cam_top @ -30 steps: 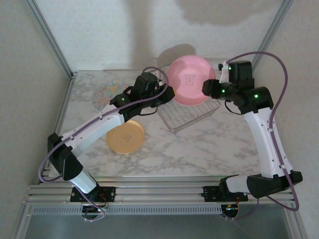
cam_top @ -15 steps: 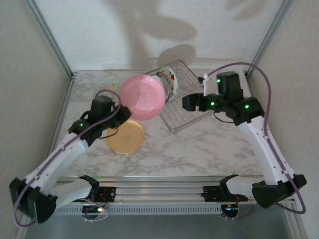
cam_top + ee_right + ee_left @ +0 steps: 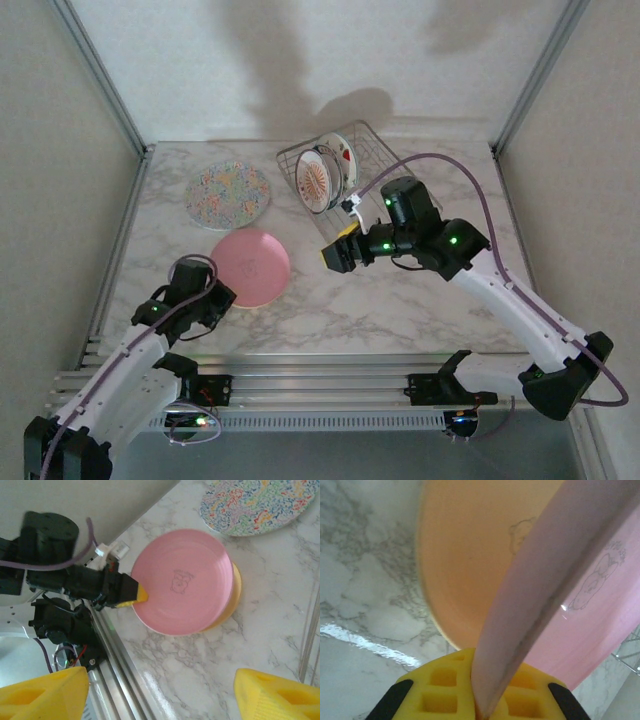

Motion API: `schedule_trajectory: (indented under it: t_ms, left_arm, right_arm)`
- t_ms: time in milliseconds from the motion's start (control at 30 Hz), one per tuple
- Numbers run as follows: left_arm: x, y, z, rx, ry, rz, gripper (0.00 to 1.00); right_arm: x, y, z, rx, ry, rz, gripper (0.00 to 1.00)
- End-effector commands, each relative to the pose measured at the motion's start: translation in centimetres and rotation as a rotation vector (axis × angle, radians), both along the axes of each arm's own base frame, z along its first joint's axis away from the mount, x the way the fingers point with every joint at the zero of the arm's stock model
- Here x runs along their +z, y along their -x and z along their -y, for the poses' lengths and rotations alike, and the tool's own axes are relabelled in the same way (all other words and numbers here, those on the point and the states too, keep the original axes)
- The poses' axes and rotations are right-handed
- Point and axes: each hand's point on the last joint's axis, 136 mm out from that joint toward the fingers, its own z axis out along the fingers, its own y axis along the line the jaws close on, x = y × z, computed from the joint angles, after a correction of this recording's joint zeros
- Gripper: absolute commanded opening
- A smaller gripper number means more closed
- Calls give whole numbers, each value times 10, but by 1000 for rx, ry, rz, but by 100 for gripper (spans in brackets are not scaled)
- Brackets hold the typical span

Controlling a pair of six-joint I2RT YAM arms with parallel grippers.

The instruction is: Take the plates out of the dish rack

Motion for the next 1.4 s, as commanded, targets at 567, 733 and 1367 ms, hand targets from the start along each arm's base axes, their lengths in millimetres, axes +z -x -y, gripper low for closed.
schedule_trajectory:
  t_ms: [567,733,1367]
  left_arm:
    - [-15,-22,1,86,19,-61,0]
    - [-18,-23,-2,91,-5,-81,1]
    - [-2,-23,0,75,-6,-87,48]
  right_arm:
    - [-2,-2,-6,-12,7,25,77]
    - [-1,-4,-8,-15,6,23,77]
    - [0,-11,-10,-32,17,34,78]
